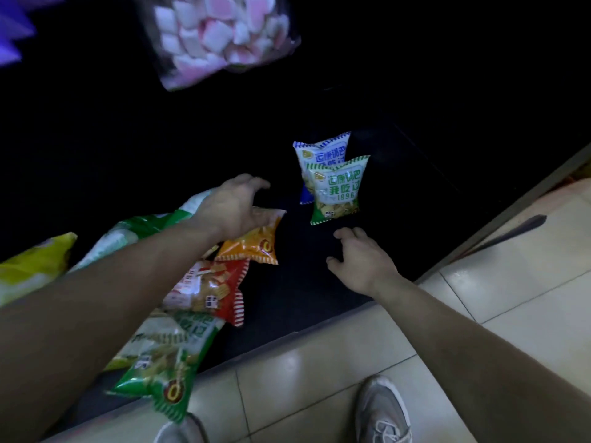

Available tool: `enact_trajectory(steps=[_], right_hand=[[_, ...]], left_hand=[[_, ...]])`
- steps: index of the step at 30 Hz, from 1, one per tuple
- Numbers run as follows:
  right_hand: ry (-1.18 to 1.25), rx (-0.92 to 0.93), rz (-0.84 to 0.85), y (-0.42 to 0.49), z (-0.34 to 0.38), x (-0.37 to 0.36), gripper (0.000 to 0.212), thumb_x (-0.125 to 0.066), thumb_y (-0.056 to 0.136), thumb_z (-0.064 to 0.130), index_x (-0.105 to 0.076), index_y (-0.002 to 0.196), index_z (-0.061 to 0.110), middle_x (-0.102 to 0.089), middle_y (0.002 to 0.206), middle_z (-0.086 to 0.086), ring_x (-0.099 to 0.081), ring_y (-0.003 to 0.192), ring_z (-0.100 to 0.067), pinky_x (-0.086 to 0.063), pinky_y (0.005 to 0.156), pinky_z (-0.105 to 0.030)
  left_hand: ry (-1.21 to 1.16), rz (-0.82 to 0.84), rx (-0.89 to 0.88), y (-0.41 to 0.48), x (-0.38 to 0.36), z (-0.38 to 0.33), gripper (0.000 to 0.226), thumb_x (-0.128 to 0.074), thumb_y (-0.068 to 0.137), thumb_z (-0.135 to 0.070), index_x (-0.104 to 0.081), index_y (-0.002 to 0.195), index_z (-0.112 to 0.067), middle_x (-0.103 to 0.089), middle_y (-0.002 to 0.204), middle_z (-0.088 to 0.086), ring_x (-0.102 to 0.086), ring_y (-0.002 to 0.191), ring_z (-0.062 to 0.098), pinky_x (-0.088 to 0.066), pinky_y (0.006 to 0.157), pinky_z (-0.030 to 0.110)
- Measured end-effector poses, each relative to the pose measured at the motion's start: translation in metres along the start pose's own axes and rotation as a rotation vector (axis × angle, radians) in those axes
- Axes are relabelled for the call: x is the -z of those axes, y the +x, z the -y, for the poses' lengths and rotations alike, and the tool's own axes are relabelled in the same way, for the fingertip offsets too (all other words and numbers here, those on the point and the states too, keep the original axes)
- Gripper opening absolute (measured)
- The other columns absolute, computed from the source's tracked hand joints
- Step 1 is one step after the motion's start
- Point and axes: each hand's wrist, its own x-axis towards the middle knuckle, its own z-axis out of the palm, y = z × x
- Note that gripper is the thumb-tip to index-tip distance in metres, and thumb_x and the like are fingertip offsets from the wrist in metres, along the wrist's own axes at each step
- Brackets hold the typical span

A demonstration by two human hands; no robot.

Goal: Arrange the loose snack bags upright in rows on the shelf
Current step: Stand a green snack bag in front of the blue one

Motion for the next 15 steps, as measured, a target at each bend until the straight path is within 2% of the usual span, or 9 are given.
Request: enact_trajectory(steps=[3, 7, 10, 15], right_hand=[[-0.039, 0.075, 0.050, 0.004, 0.027, -0.001, 0.065, -0.057, 0.096, 0.041, -0.032, 0.151, 0.018, -0.040, 0.145, -0.007, -0.044, 0.130, -0.026, -0.043, 0.104, -0.042], [-0.047, 0.096, 0.121, 0.021, 0.058, -0.025, 0.064, -0.058, 0.095, 0.043, -0.034, 0.150, 0.019, -0.044, 0.143, -0.009, -0.048, 0.128, -0.026, -0.045, 0.103, -0.042], [0.015, 0.050, 0.155, 0.037, 0.078, -0.048, 0.062, -0.051, 0.098, 0.047, -0.036, 0.148, 0.013, -0.051, 0.138, -0.013, -0.053, 0.122, -0.027, -0.048, 0.098, -0.043], [0.091, -0.068, 0.089, 0.063, 0.102, -0.077, 0.054, -0.038, 0.101, 0.054, -0.045, 0.131, 0.010, -0.058, 0.122, -0.016, -0.060, 0.103, -0.031, -0.052, 0.086, -0.044]], left_hand=[[0.033, 0.010, 0.096, -0.051, 0.008, 0.038, 0.070, -0.070, 0.083, -0.049, -0.044, 0.144, -0.024, -0.044, 0.147, 0.004, -0.046, 0.130, 0.025, -0.040, 0.101, 0.034], [-0.066, 0.030, 0.236, -0.084, 0.004, 0.073, 0.066, -0.070, 0.084, -0.048, -0.046, 0.142, -0.027, -0.042, 0.146, 0.002, -0.052, 0.122, 0.023, -0.044, 0.096, 0.033], [-0.075, 0.009, 0.236, -0.092, -0.005, 0.087, 0.064, -0.068, 0.085, -0.049, -0.046, 0.141, -0.028, -0.043, 0.146, 0.001, -0.048, 0.128, 0.023, -0.043, 0.099, 0.034], [-0.147, 0.001, 0.262, -0.095, -0.027, 0.106, 0.063, -0.066, 0.084, -0.052, -0.046, 0.140, -0.031, -0.044, 0.144, -0.002, -0.053, 0.122, 0.022, -0.049, 0.096, 0.038]])
